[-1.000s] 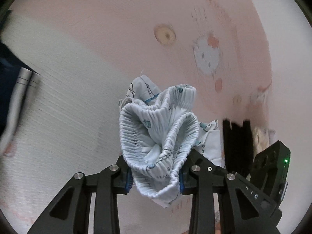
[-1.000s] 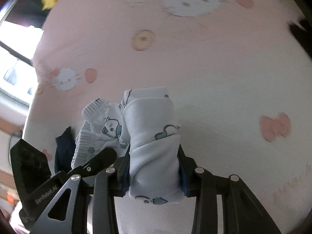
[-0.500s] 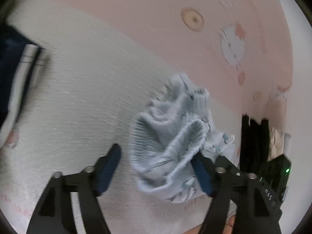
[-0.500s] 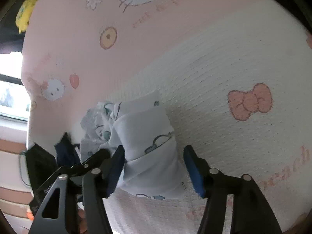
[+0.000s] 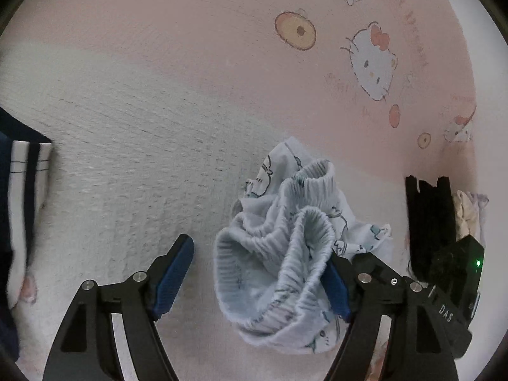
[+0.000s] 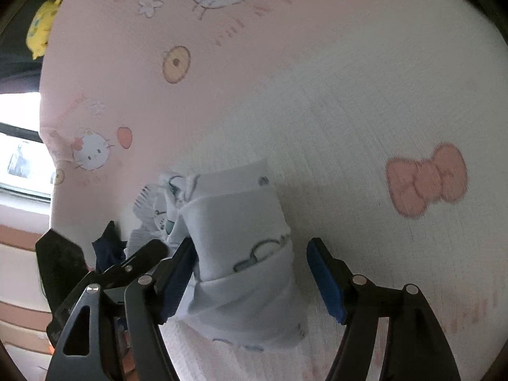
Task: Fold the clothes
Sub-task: 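Lift the folded pants bundle with both grippers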
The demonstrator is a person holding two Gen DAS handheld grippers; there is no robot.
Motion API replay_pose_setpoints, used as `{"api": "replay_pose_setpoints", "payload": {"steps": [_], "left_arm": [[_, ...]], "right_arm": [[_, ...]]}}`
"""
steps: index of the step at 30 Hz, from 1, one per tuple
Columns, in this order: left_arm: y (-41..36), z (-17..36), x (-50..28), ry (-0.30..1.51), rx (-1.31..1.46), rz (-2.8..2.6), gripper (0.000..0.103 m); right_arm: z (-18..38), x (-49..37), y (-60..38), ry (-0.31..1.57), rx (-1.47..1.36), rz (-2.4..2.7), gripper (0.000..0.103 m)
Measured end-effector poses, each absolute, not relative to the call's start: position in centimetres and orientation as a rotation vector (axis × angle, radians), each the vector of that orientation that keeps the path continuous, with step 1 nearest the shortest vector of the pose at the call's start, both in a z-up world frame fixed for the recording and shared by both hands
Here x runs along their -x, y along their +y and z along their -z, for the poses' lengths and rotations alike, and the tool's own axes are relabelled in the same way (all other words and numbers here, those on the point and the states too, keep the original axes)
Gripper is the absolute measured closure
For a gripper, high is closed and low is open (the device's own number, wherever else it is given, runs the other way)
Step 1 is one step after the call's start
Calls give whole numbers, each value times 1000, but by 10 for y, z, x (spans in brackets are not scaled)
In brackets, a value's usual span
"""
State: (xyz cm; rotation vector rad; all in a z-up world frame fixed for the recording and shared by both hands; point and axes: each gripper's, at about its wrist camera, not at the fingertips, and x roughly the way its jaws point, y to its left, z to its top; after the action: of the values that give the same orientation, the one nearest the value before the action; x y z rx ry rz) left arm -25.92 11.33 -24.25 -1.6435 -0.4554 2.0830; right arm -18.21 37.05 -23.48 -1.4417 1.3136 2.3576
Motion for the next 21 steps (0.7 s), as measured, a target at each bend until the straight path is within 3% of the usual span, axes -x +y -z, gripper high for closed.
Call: {"api": "replay_pose_setpoints", "payload": {"steps": [3,4,5,6,8,12,21], "left_arm": [[114,244,252,-533,1607,-2094,29],[115,245,250,-555,1600,-2094,33],[116,246,247,-573,1597,-2097,45],[117,247,244,-592,1594,-2100,53],[116,250,238,-658,1590,-2094,64],[120,246,234,-683,1569,-2098,69],[144,197,240,-742,1453,-2055,72]], "right_arm": [[234,188,364,1249,1414,-2380,32],[233,192,359,1198,1420,-2387,32],[232,195,355,1170,1421,-2394,35],[232,198,351,1150,1420,-2401,47],[233,196,347,1134,1412,-2386,52],[226,190,344,1078,1400,-2406,69],[174,176,348,934,1280,-2559,76]]}}
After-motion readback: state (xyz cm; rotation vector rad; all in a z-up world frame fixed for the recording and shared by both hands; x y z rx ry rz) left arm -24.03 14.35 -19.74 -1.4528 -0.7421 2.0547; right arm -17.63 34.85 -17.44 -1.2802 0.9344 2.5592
